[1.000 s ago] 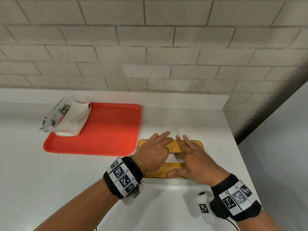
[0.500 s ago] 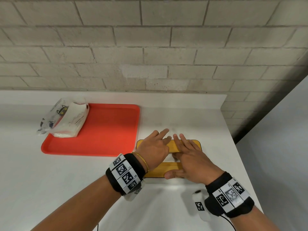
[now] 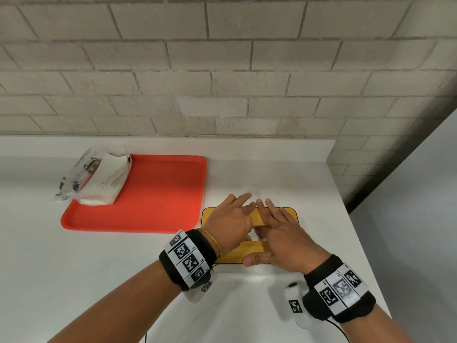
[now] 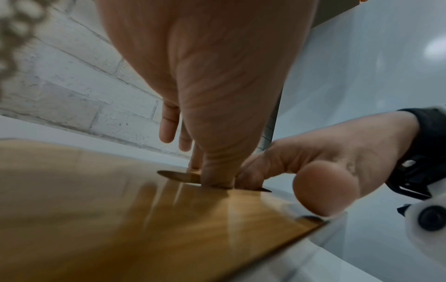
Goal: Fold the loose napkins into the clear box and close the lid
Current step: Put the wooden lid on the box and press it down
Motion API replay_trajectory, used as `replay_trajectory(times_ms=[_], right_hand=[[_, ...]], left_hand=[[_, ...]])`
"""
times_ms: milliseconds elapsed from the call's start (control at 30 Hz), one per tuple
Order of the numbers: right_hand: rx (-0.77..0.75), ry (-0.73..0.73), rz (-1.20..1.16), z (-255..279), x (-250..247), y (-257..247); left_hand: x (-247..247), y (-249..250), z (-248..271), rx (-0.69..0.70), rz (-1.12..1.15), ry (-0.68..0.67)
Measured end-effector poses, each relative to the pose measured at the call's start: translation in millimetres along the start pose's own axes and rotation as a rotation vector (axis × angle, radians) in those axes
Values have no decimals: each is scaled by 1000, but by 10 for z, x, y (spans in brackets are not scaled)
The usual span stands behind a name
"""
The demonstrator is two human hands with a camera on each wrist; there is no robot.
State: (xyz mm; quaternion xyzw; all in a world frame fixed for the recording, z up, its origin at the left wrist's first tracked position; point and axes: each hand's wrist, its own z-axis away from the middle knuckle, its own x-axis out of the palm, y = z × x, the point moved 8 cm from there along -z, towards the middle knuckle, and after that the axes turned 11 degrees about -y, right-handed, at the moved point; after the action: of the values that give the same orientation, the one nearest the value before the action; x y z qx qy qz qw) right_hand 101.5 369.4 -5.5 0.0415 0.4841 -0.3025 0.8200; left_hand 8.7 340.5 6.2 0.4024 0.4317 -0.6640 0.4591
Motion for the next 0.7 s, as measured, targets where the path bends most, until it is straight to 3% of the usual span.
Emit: replay_trajectory(times_ms=[267,700], right_hand=[[-5,7,9,1,12,-13],[-23,57,-131,65,-68,15]], left_hand=[[36,77,-81,-18,-59,-112],[20,67,7,57,-48,0]])
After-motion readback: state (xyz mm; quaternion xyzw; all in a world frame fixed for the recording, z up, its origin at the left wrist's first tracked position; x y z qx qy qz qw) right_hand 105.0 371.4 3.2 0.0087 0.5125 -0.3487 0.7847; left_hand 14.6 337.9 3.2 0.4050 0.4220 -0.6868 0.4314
